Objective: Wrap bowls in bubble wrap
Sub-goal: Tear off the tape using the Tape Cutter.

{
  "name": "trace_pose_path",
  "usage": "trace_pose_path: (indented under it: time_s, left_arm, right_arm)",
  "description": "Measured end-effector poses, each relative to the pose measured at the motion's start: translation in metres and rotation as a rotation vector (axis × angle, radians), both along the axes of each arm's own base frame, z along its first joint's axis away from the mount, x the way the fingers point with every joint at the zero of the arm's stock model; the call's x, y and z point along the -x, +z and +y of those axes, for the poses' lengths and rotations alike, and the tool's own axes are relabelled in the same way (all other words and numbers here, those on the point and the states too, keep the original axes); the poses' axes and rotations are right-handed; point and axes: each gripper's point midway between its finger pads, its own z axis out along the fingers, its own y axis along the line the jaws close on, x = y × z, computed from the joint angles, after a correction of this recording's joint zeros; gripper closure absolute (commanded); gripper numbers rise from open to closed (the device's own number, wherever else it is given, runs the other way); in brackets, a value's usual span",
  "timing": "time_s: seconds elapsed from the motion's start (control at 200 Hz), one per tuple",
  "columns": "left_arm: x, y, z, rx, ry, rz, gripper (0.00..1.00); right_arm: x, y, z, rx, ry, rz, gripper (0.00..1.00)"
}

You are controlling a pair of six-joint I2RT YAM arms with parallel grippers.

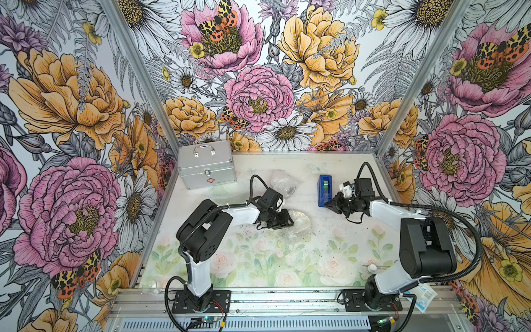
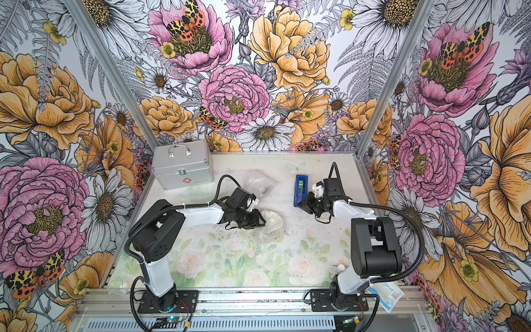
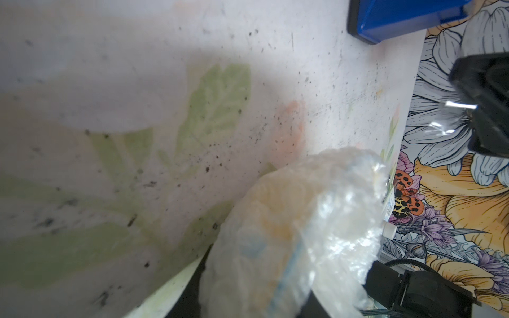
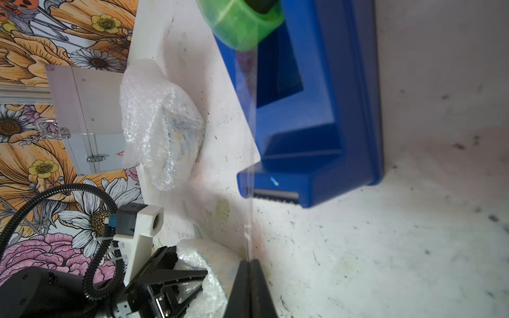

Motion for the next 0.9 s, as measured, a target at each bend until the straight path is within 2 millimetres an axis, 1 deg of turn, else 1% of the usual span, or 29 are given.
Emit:
trace_pose_path:
  time_s: [0.195,0.32,0.385,0.485,0.54,0.66,0.79,0.9]
  left_arm:
    - [0.000,0.000,0.000,0.000,0.000,0.000,0.65]
    - [0.000,-0.001,0.000,0.000,0.000,0.000,0.65]
    - [0.001,-0.001,0.000,0.000,0.000,0.001,0.65]
    - [0.001,-0.001,0.000,0.003,-0.001,0.001,0.66]
    - [0.001,-0.001,0.000,0.003,-0.001,0.002,0.66]
    - [0.002,-0.002,0.001,0.002,-0.002,0.004,0.66]
    - [0.002,-0.002,0.001,0.006,-0.002,0.003,0.66]
    - [0.002,-0.002,0.001,0.007,0.000,0.004,0.65]
  right_arm:
    - [0.002,0.002,-0.002,0.011,-0.009,-0.039,1.00]
    - [0.002,-0.001,-0.004,0.022,-0.015,-0.040,1.00]
    - [0.002,-0.006,-0.005,0.030,-0.019,-0.030,1.00]
    - [0.001,-0.019,-0.008,0.056,-0.026,-0.011,1.00]
    - [-0.002,-0.027,-0.010,0.072,-0.030,-0.006,1.00]
    - [-0.012,-0.035,-0.016,0.112,-0.044,-0.012,1.00]
    - [-0.015,-0.036,-0.021,0.157,-0.067,-0.022,1.00]
    - [-0.011,-0.029,-0.024,0.198,-0.083,-0.030,1.00]
